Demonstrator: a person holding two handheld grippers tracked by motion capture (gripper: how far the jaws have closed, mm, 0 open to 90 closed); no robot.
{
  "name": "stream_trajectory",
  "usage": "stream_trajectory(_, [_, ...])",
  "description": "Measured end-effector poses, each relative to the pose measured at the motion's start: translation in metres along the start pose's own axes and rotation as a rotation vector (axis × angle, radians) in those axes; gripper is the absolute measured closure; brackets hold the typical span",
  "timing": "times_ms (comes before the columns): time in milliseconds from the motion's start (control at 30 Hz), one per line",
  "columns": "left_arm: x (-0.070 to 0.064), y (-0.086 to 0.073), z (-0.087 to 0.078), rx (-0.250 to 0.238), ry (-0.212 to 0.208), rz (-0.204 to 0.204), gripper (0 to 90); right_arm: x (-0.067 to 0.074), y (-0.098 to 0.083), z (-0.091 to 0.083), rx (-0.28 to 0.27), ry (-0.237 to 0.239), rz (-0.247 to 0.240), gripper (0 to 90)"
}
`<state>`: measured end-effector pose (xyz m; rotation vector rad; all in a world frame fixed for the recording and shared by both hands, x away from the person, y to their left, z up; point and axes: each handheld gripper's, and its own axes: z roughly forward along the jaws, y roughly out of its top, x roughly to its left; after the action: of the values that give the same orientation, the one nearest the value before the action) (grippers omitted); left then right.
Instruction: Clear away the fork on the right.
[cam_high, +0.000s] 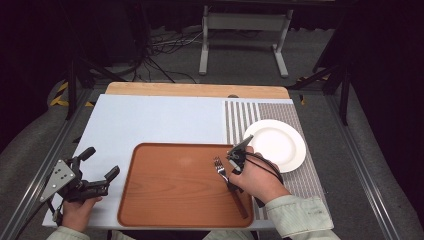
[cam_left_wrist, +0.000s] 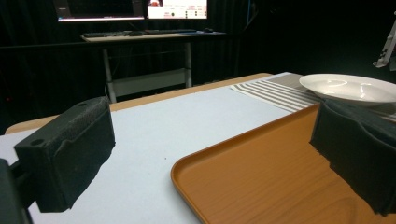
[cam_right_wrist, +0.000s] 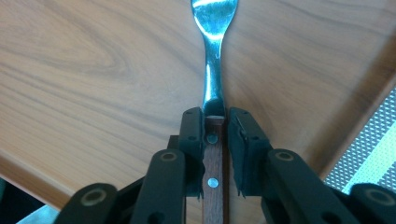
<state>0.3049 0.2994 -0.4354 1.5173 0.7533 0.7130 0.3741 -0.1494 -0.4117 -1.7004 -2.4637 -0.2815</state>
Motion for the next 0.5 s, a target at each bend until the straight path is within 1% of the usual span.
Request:
stream_trajectory(133, [0.0, 0.0, 0.0, 0.0, 0.0, 0.0, 0.5, 0.0, 0.0, -0.003, -0.01, 0.005, 0.001, 73.9])
stream_trajectory(267, [0.0, 0.0, 0.0, -0.001, 0.0, -0.001, 0.5, -0.001, 0.0, -0.007, -0.031, 0.004, -0.009, 72.0])
stream_trajectory(333, [0.0, 0.0, 0.0, -0.001, 0.0, -0.001, 0.5, -0.001, 0.001, -0.011, -0.058, 0.007, -0.03, 69.2])
stream_trajectory(400, [0.0, 0.0, 0.0, -0.001, 0.001, -0.001, 0.5, -0.001, 0.001, -0.016, -0.101, 0.018, -0.069, 64.4])
stream_trajectory(433, [0.0, 0.0, 0.0, -0.001, 0.001, -0.001, 0.5, -0.001, 0.001, -0.018, -0.117, 0.02, -0.087, 60.7])
stream_trajectory(467, [0.0, 0.0, 0.0, -0.001, 0.001, -0.001, 0.5, -0.001, 0.001, -0.019, -0.147, 0.019, -0.121, 55.3])
stream_trajectory(500, [0.0, 0.0, 0.0, -0.001, 0.001, -0.001, 0.5, -0.001, 0.001, -0.019, -0.147, 0.019, -0.121, 55.3])
